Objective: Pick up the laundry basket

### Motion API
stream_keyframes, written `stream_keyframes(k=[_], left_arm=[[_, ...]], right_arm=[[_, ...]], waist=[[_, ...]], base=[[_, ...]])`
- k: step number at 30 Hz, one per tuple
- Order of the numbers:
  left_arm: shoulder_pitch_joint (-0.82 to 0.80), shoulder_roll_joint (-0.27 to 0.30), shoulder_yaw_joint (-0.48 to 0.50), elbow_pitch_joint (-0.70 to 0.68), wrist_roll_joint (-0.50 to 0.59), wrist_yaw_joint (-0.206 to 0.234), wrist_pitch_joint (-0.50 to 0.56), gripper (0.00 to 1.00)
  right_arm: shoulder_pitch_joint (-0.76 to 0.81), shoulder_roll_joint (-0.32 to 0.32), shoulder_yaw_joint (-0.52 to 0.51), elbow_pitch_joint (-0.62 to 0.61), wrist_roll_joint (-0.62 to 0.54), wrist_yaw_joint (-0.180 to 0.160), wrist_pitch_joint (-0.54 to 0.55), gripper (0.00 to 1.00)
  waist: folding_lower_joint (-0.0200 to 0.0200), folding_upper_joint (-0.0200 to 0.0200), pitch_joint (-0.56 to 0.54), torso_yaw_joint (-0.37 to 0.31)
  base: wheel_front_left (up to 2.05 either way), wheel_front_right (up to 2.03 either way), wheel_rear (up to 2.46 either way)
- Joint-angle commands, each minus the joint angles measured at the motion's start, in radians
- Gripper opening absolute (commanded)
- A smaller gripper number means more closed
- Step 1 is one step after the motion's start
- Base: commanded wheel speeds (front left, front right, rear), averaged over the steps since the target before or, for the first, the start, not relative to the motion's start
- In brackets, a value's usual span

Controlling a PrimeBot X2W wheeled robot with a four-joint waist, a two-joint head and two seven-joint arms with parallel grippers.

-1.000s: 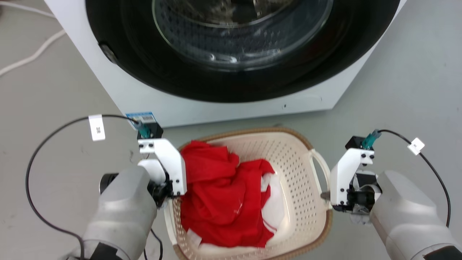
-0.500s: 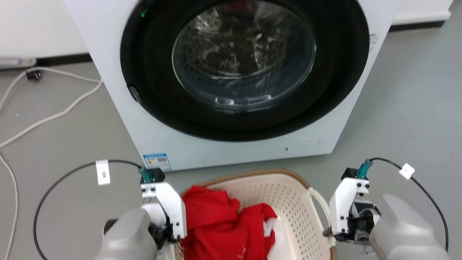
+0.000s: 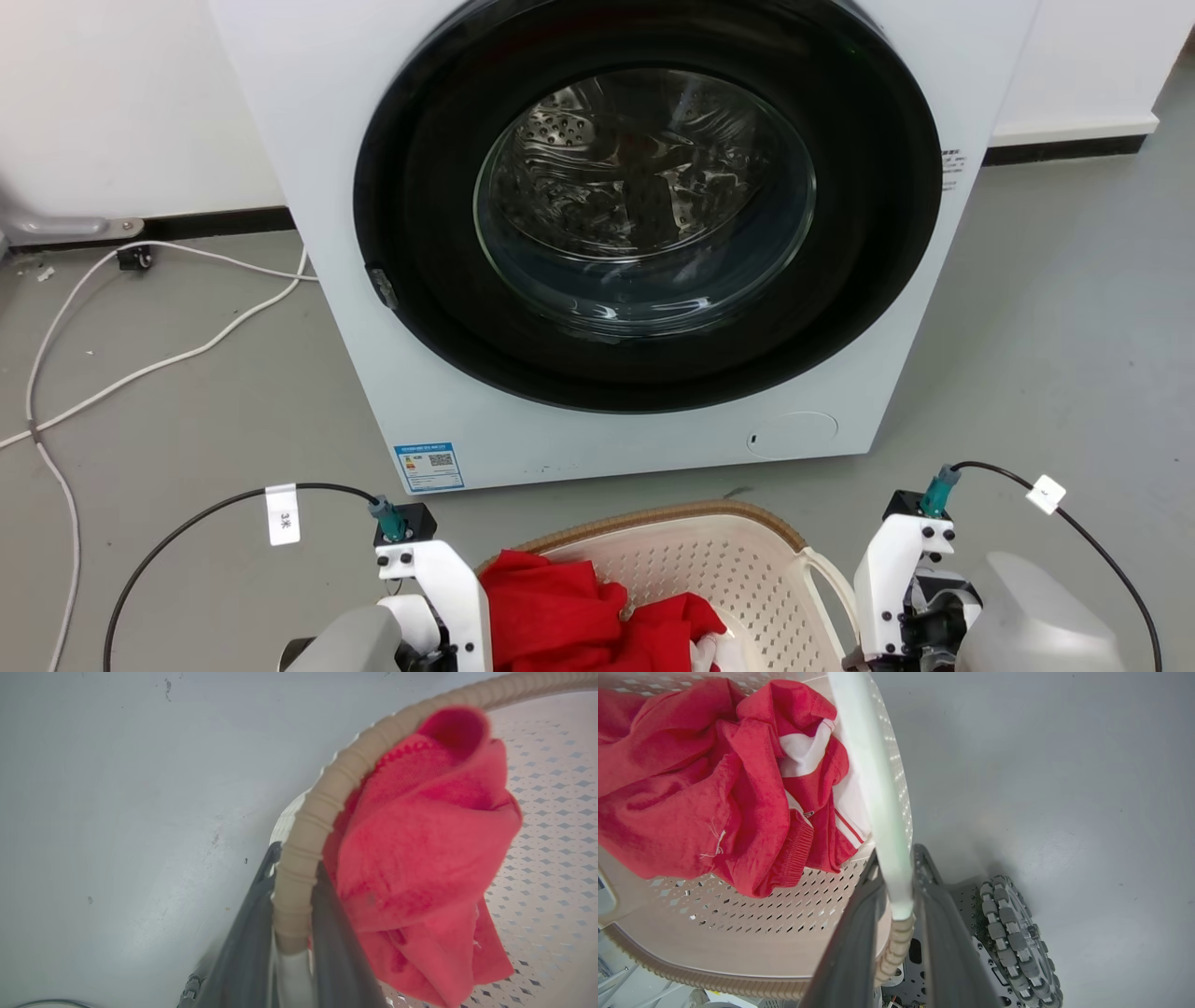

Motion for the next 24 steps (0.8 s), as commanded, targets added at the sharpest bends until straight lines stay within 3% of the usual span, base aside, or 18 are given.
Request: stream_keyframes(k=[1, 24], left_arm=[[0.016, -0.008, -0.001, -0.003, -0.009, 0.0, -0.002, 0.0], [0.031, -0.028, -0.027, -0.003, -0.034, 0.007, -0.015, 0.0]], right_arm=[[0.013, 0.005, -0.007, -0.004, 0.001, -0.001, 0.001, 0.0], [0.006, 0.018, -0.026, -0.005, -0.042, -0.001, -0.015, 0.0]], waist=[[0.0002, -0.0001, -0.005, 0.005], [0.0002, -0.0001, -0.005, 0.059]], base=[[0.0, 0.0, 0.0], [0.0, 0.0, 0.0]])
